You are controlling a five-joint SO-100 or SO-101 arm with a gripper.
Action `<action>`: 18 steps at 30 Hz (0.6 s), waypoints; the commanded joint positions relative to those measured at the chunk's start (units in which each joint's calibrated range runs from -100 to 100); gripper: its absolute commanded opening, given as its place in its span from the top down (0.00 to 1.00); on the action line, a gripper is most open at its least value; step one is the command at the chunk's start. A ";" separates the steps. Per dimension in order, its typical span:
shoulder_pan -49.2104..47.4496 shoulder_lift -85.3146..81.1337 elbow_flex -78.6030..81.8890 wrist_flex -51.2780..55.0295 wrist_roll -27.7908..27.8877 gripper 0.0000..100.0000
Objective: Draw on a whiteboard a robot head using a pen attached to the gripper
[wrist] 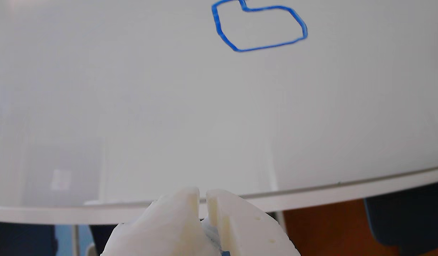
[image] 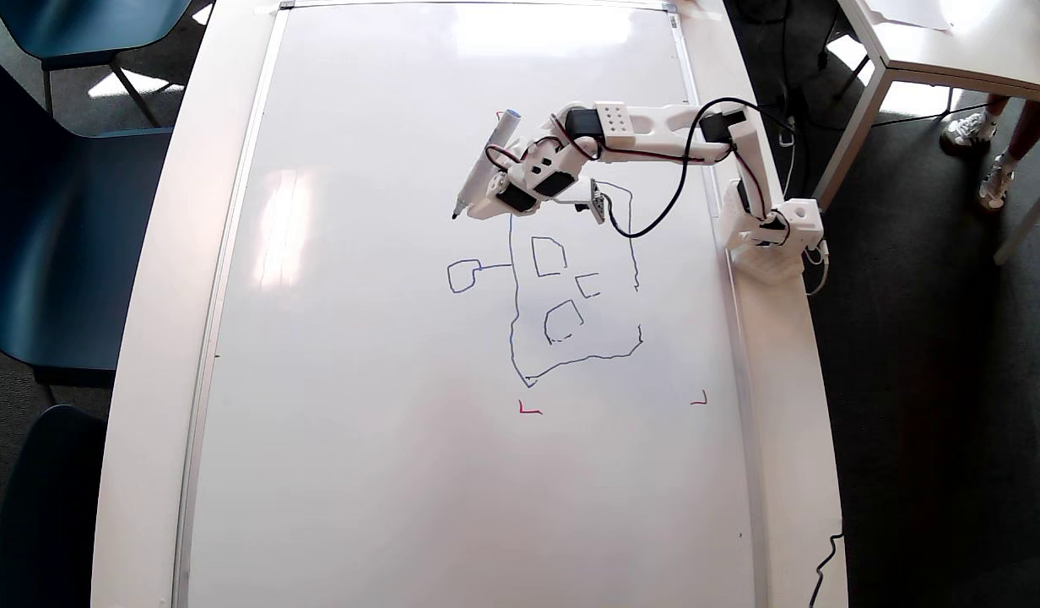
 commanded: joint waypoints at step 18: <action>0.68 -41.98 20.59 -0.52 -23.92 0.99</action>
